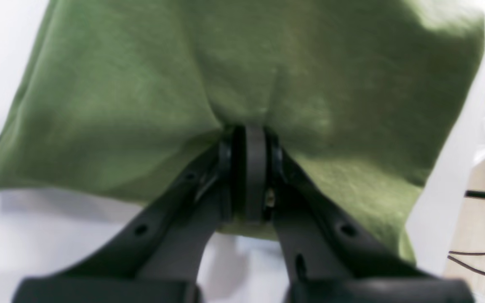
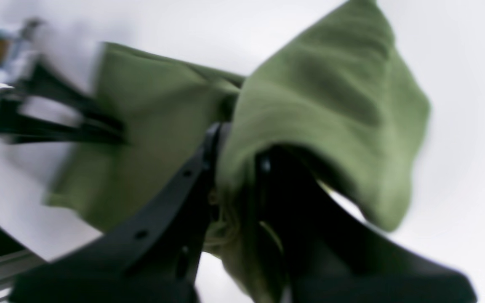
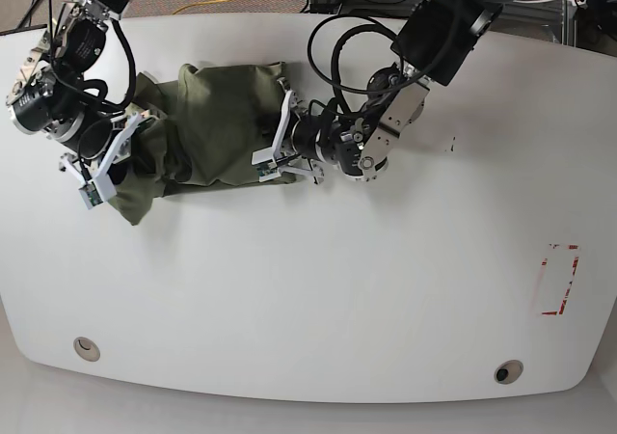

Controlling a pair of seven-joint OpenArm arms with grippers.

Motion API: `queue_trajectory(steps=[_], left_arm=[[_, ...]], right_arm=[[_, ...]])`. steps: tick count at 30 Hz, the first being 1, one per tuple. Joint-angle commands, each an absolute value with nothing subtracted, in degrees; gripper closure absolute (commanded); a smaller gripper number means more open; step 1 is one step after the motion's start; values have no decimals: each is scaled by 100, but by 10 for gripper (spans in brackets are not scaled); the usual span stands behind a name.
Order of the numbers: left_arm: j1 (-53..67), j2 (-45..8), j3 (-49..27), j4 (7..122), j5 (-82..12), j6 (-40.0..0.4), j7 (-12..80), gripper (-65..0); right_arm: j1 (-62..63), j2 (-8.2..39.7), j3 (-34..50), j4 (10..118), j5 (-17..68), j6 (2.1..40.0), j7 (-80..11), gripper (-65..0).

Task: Layout the t-shirt on the table in an organized manner, then fold the t-shirt properly
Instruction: 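Push the folded bundle together with both grippers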

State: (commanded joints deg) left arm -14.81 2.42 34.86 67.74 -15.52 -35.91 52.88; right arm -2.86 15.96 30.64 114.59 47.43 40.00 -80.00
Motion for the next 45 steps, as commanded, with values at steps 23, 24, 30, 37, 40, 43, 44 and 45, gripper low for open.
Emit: queue_trajectory(steps=[23, 24, 30, 37, 40, 43, 44, 45], left_arm=[[-1903, 400, 3451, 6413, -1569, -3363, 5182, -22], [-1912, 400, 3451, 6413, -1569, -3363, 5182, -22], [-1930, 400, 3451, 6413, -1569, -3363, 5182, -22], [-1930, 400, 3451, 6413, -1578, -3363, 5182, -22], [-1930, 400, 3451, 6457, -1587, -3363, 5182, -24], [-1930, 400, 3451, 6466, -1604, -3371, 5182, -24], [-1938, 400, 3451, 6466, -1604, -3371, 5182, -24], [-1938, 400, 3451, 6492, -1604, -3371, 5182, -25]], right_arm=[[-541, 1640, 1736, 11459, 4708, 4000, -8000, -19], [-549, 1640, 1710, 11459, 4708, 4000, -8000, -19], [-611, 1640, 1429, 11468, 4716, 4000, -8000, -19], [-611, 1596, 1262, 11468, 4716, 4000, -8000, -25], [-585, 1587, 1270, 11468, 4725, 4000, -8000, -111], [-567, 1587, 1279, 11468, 4734, 4000, -8000, -263], [-567, 1587, 1279, 11468, 4734, 4000, -8000, -298], [-567, 1587, 1279, 11468, 4734, 4000, -8000, -365]])
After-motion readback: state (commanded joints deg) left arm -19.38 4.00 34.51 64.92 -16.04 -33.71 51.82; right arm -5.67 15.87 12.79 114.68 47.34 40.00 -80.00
